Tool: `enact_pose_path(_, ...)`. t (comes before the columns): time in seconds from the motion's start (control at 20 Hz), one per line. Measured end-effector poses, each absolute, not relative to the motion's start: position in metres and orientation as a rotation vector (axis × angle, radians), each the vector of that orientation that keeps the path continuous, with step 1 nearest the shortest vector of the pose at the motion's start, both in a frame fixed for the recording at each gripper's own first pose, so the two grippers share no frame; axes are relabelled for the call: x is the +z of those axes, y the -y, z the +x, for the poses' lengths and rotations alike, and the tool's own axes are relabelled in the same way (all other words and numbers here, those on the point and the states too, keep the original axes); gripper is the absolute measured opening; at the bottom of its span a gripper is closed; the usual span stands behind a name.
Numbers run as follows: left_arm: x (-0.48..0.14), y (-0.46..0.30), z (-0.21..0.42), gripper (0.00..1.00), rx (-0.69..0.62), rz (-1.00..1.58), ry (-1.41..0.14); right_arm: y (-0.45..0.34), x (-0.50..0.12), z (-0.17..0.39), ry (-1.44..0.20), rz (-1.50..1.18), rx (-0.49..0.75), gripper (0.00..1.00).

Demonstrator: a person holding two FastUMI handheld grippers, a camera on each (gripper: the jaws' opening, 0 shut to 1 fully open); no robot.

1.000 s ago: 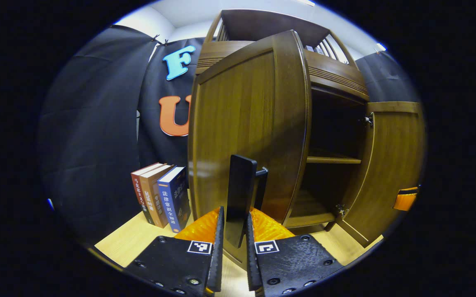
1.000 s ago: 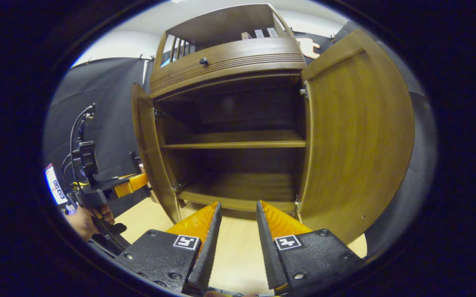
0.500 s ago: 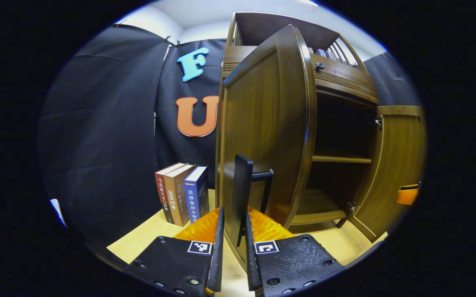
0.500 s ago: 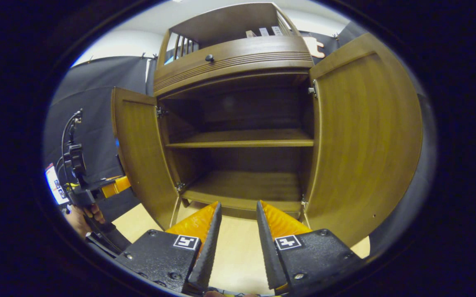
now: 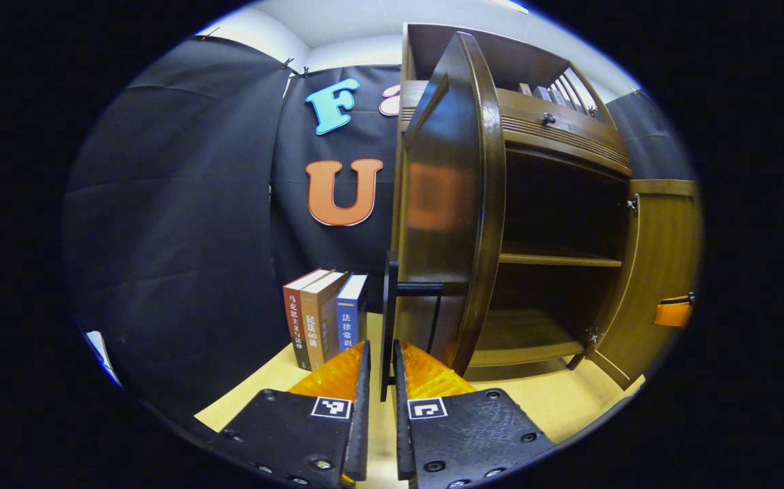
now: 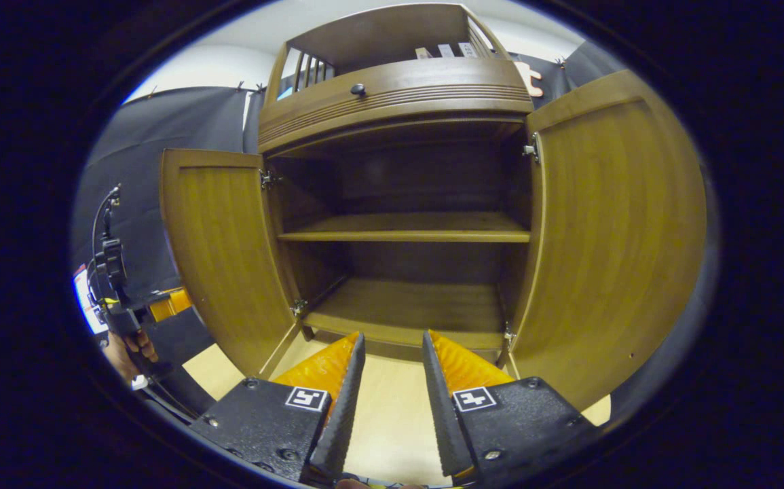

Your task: Open the right door of the double-door shoe cabinet with the right hand, and open the left door with the left hand.

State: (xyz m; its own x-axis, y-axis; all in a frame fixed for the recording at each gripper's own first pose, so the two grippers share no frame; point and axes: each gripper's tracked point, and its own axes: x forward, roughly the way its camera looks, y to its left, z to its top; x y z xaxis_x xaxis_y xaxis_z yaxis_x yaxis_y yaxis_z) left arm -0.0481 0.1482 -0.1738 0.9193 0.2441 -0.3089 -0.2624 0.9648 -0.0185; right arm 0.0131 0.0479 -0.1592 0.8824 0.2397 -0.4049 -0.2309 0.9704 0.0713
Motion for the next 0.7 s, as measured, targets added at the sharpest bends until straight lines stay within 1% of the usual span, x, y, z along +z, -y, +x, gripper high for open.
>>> enact_pose_path(0.15, -0.174, -0.170, -0.058, 0.17, 0.279, -0.063, -0.311, -0.058, -0.159, 0.019, -0.429, 0.011, 0.257, 0.53)
enact_pose_path(0.3, -0.174, -0.180, -0.060, 0.17, 0.267, -0.062, -0.313, -0.069, -0.155, 0.021, -0.424, 0.010, 0.262, 0.54)
enact_pose_path(0.45, -0.173, -0.190, -0.065, 0.17, 0.278, -0.061, -0.310, -0.071, -0.153, 0.023, -0.413, -0.003, 0.251, 0.54)
enact_pose_path(0.7, -0.179, -0.222, -0.083, 0.17, 0.373, -0.073, -0.315, -0.068, -0.153, 0.024, -0.415, 0.008, 0.224, 0.54)
